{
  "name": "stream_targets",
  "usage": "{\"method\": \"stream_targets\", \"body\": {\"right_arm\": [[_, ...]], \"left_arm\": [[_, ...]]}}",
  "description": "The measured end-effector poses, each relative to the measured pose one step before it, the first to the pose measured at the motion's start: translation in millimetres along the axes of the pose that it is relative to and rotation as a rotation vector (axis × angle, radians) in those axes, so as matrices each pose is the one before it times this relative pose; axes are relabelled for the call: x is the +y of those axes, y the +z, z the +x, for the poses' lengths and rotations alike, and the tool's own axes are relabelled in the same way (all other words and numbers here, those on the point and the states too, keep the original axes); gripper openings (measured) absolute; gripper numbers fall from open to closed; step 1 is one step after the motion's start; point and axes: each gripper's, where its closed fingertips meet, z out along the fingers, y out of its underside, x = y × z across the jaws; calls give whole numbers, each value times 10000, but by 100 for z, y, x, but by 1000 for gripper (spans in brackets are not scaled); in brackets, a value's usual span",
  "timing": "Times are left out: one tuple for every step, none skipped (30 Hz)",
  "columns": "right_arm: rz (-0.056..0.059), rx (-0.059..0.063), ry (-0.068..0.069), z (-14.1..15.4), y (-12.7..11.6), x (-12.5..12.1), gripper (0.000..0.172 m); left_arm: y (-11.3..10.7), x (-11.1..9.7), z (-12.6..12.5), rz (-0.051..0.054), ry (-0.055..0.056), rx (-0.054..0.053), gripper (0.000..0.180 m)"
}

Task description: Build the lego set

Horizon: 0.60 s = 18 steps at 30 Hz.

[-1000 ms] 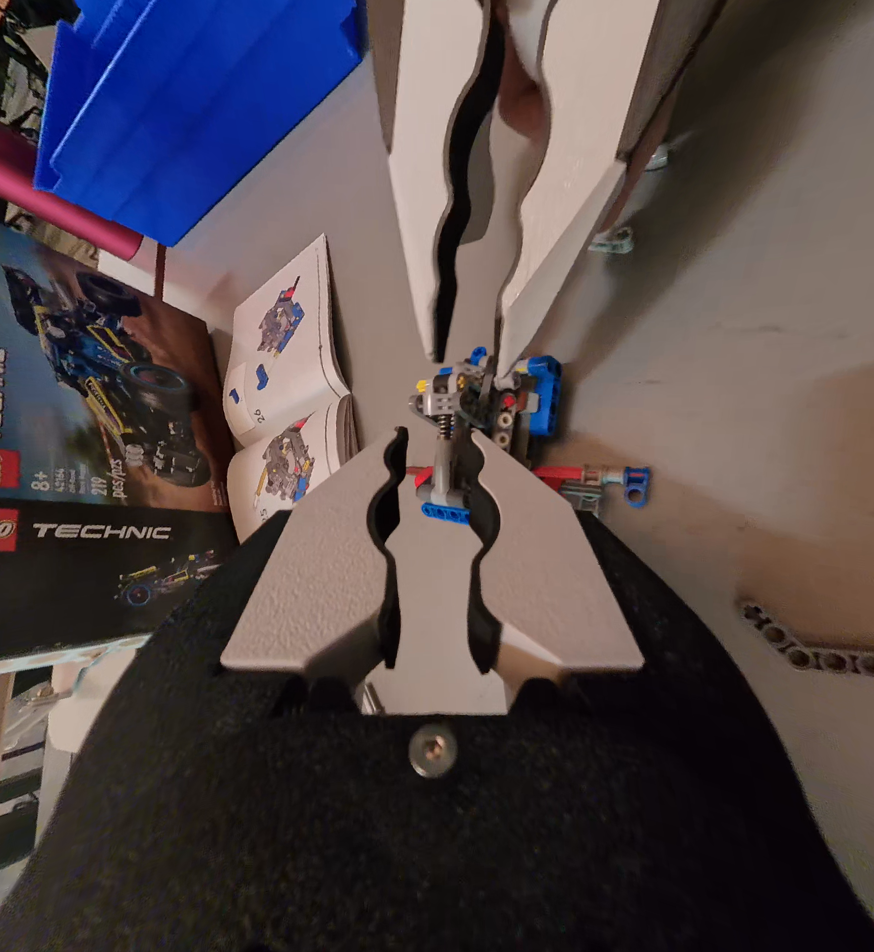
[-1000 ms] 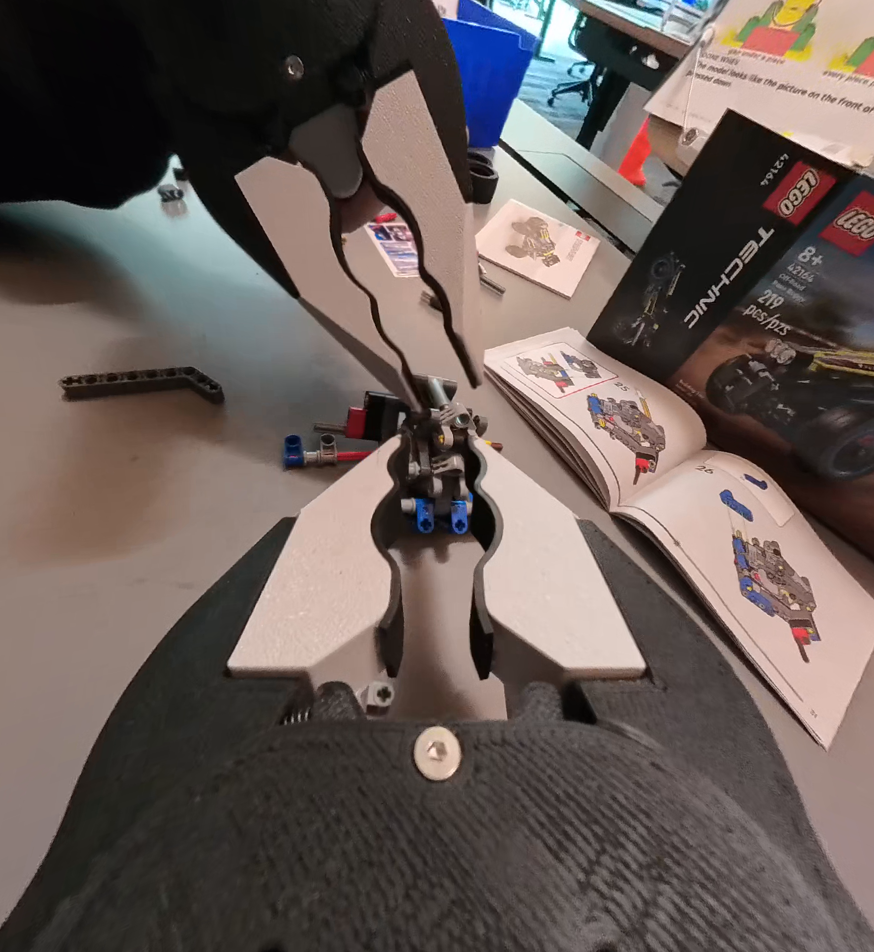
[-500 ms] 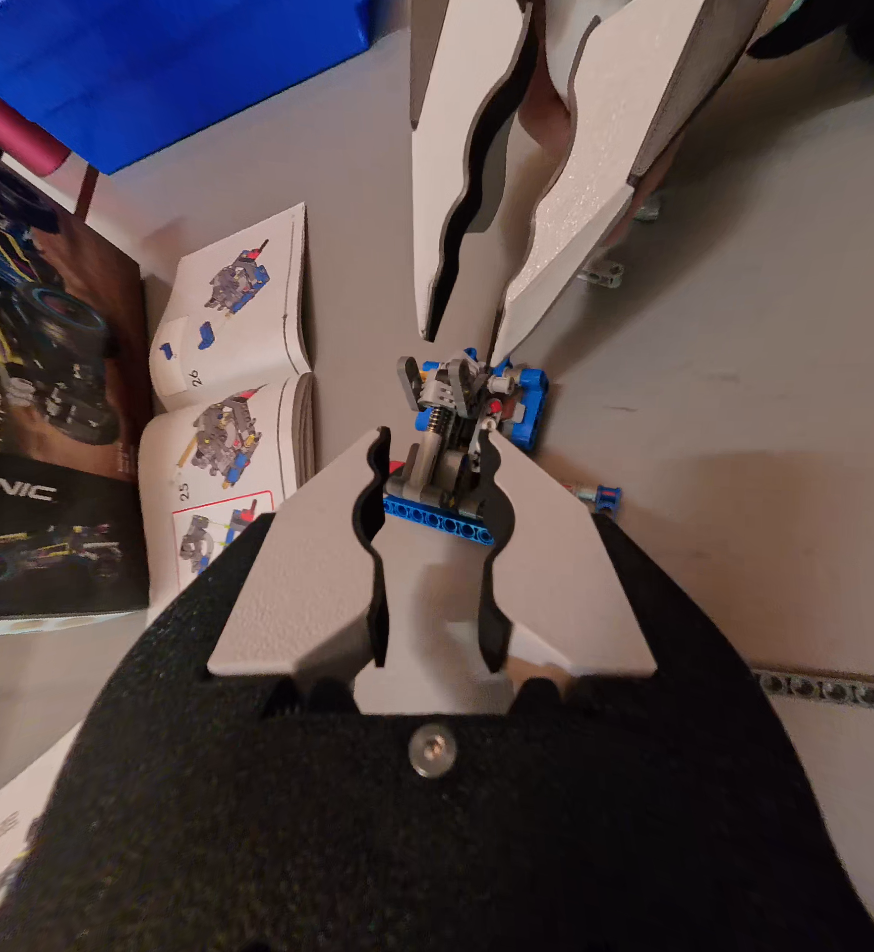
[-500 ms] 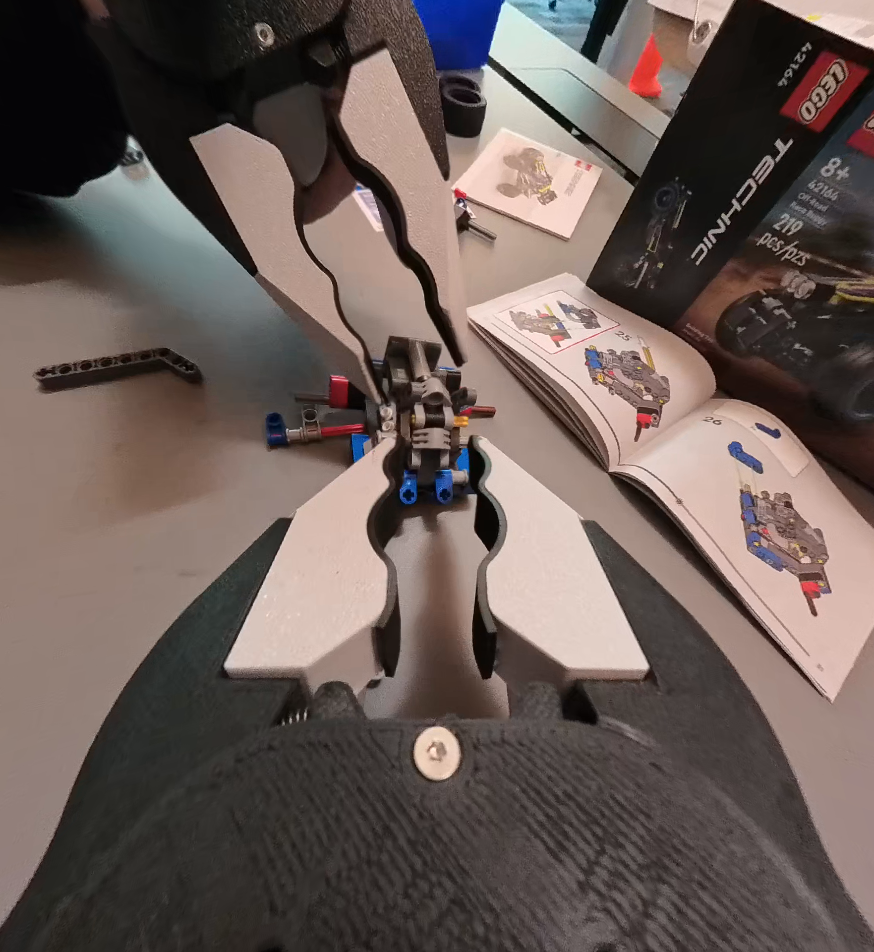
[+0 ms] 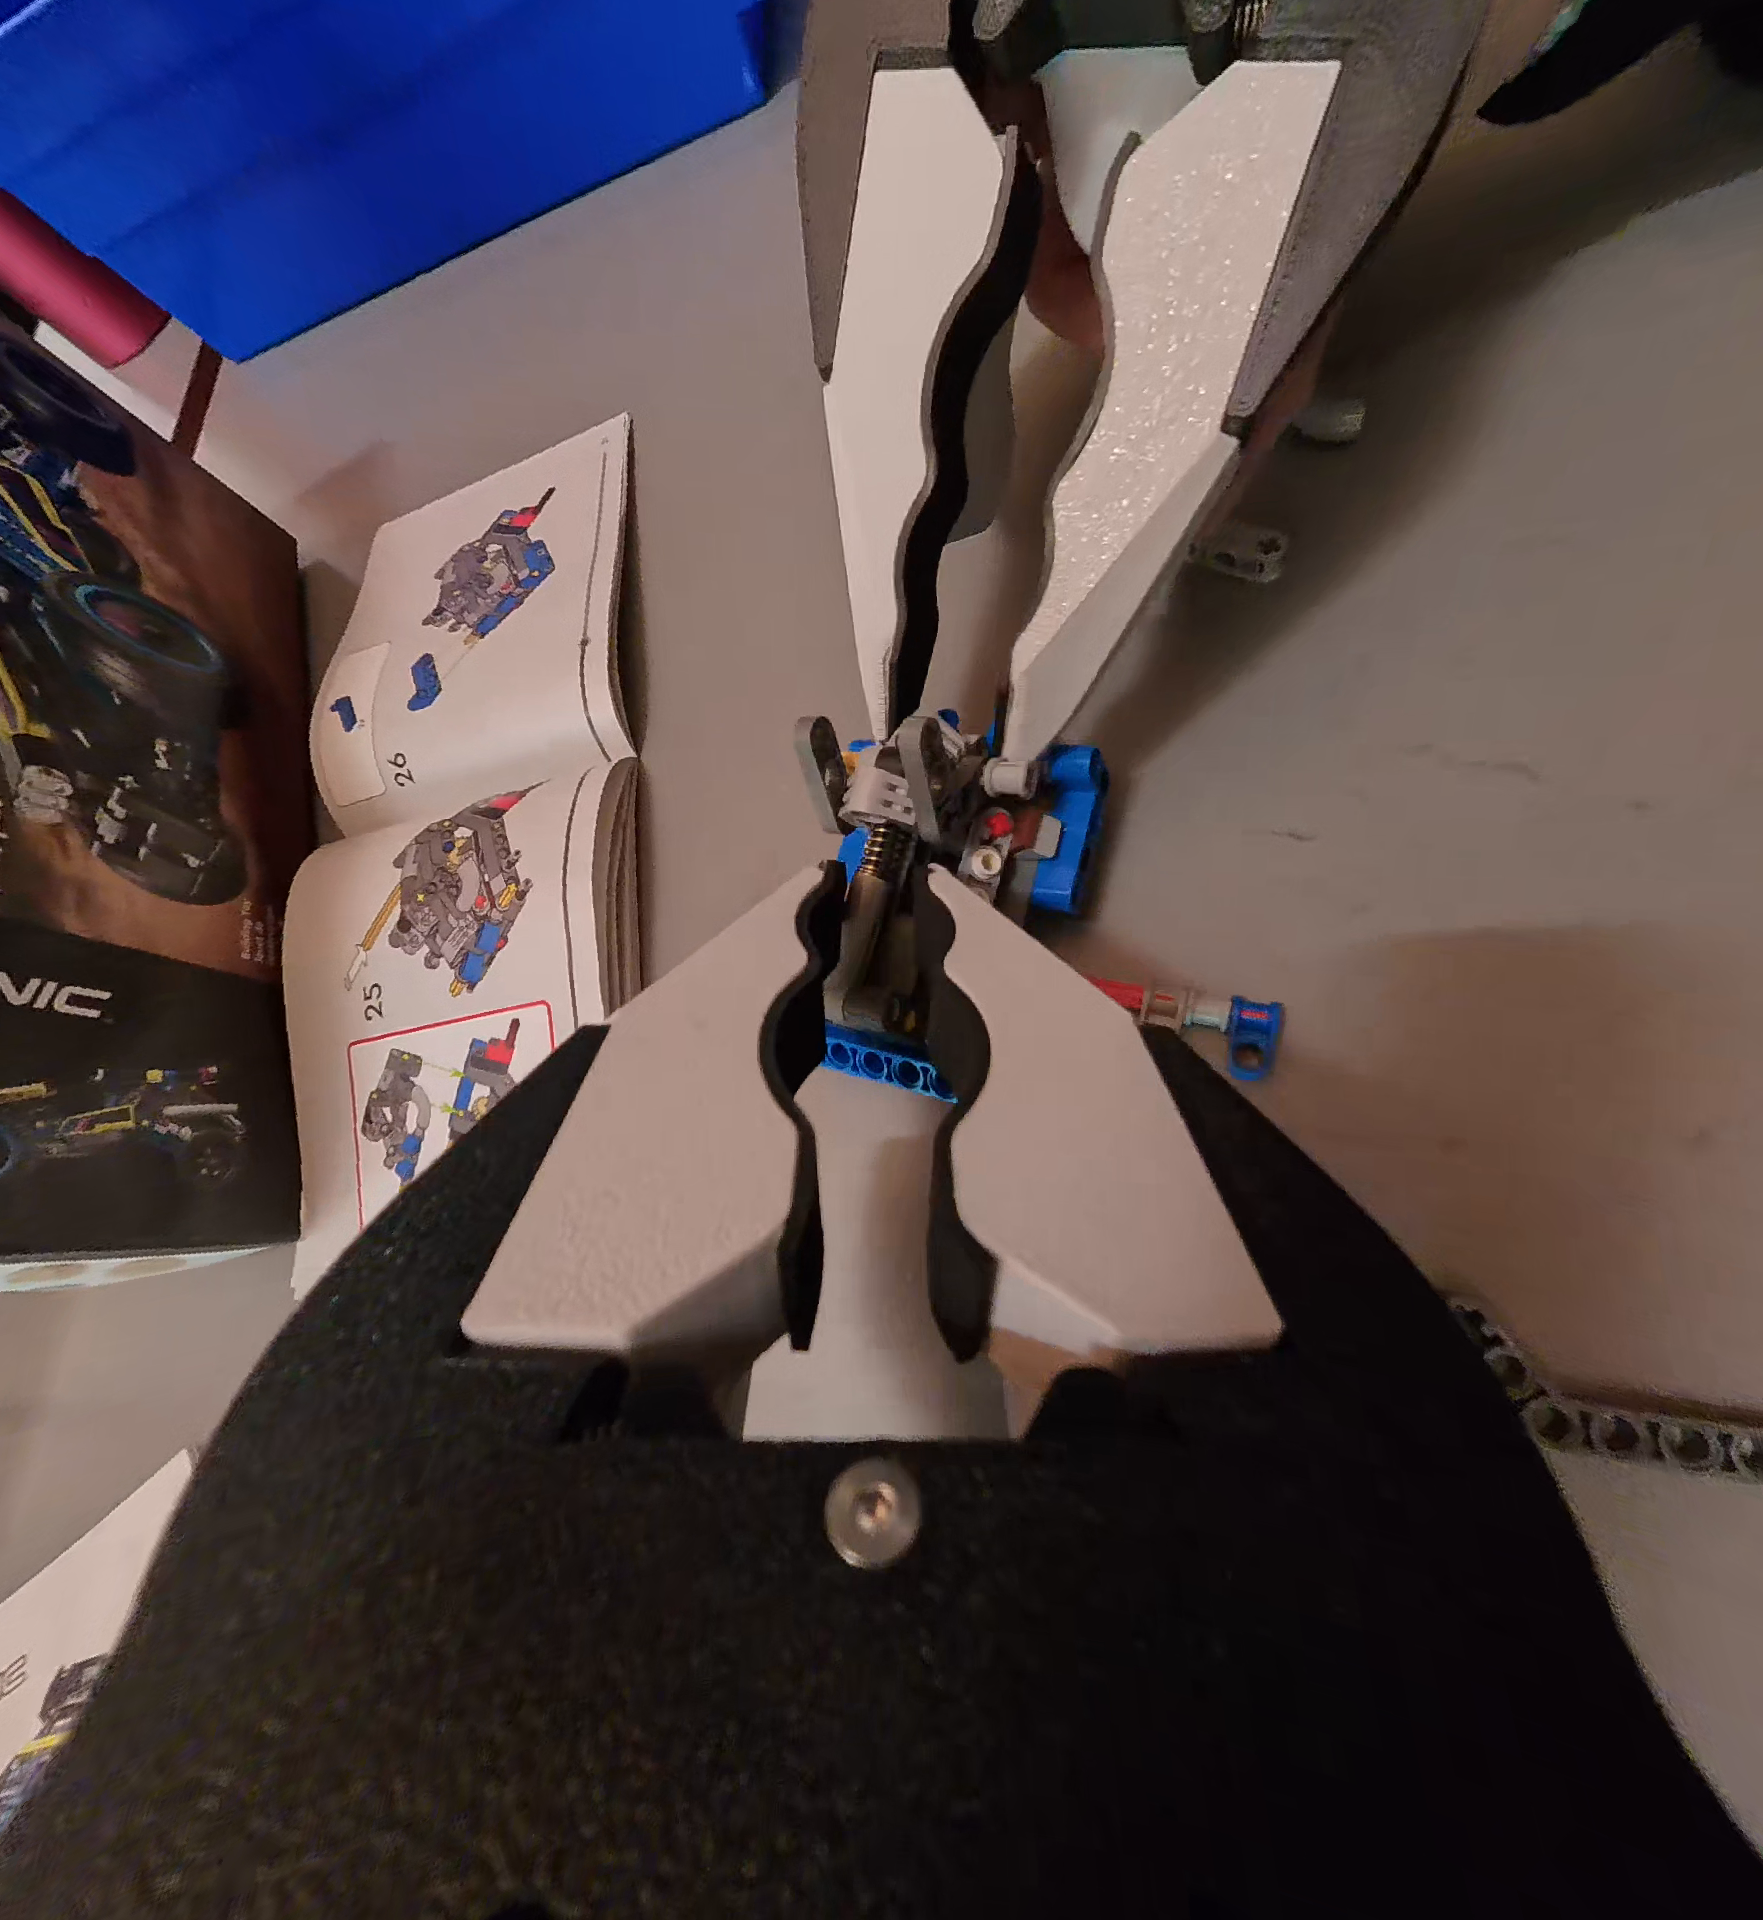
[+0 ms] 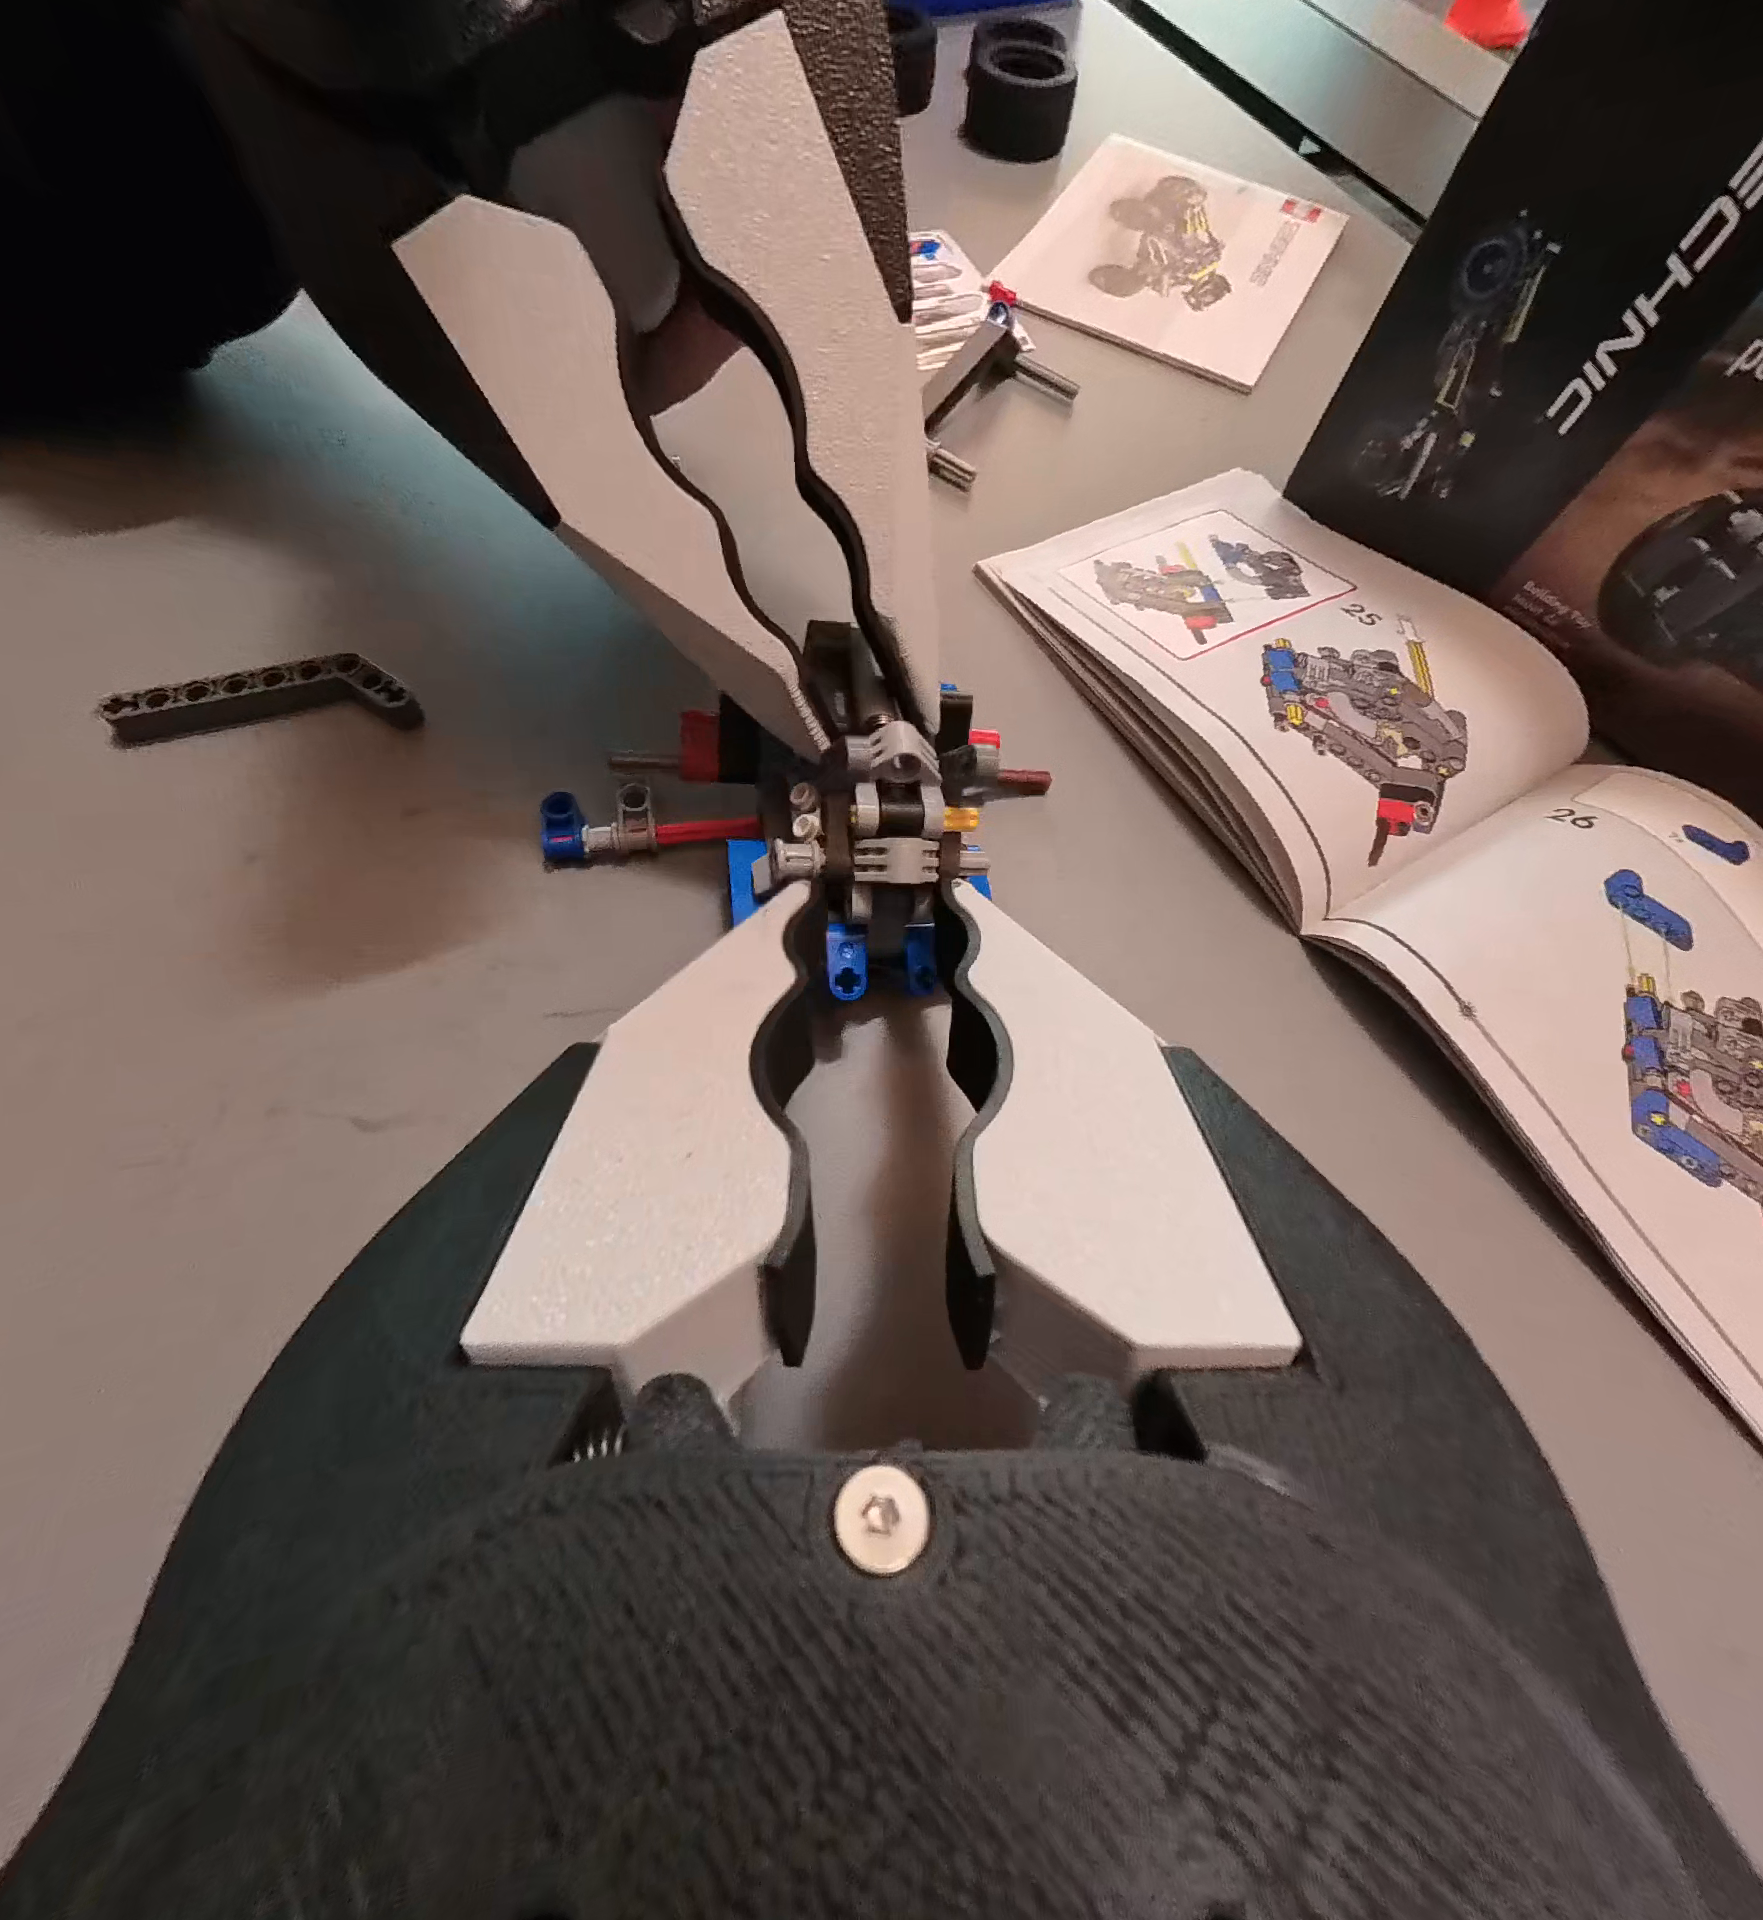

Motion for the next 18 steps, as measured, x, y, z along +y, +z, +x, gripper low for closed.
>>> {"method": "stream_targets", "body": {"right_arm": [[23,132,-7,-27,-148,28,14],[10,115,33,-166,-230,93,14],[9,110,65,-281,-312,111,14],[-13,136,55,-360,-364,152,14],[-27,146,-24,-467,-431,199,14],[-67,148,-102,-534,-485,237,14],[-111,206,-111,-477,-511,277,14],[-135,205,-98,-441,-534,270,13],[-147,163,-95,-454,-589,277,13],[-120,131,-67,-424,-592,242,13],[-68,108,-9,-365,-597,211,13],[-79,3,23,-432,-547,269,13],[-35,-43,27,-414,-484,235,13],[25,17,-25,-245,-404,177,13],[115,40,-2,-138,-298,87,13],[87,-40,74,-199,-248,107,13],[31,-121,43,-283,-209,168,14],[88,-100,-8,-233,-159,140,14]], "left_arm": [[25,-116,128,24,78,-20,9],[54,-155,286,39,142,10,9],[76,-206,345,73,185,-12,9],[45,-284,434,101,159,-28,9],[8,-342,536,123,126,-39,9],[18,-405,553,130,210,-93,9],[85,-417,575,85,389,-77,9],[121,-432,502,23,461,-114,9],[145,-439,457,-69,451,-132,9],[175,-461,440,-120,472,-113,10],[154,-468,464,-127,460,-19,10],[107,-465,476,-140,276,90,11],[65,-455,388,-137,87,128,10],[53,-394,296,-139,15,110,10],[50,-292,198,-156,9,44,9],[35,-216,188,-139,7,17,9],[27,-199,222,-110,-19,13,9],[1,-182,189,-99,-45,-64,10]]}}
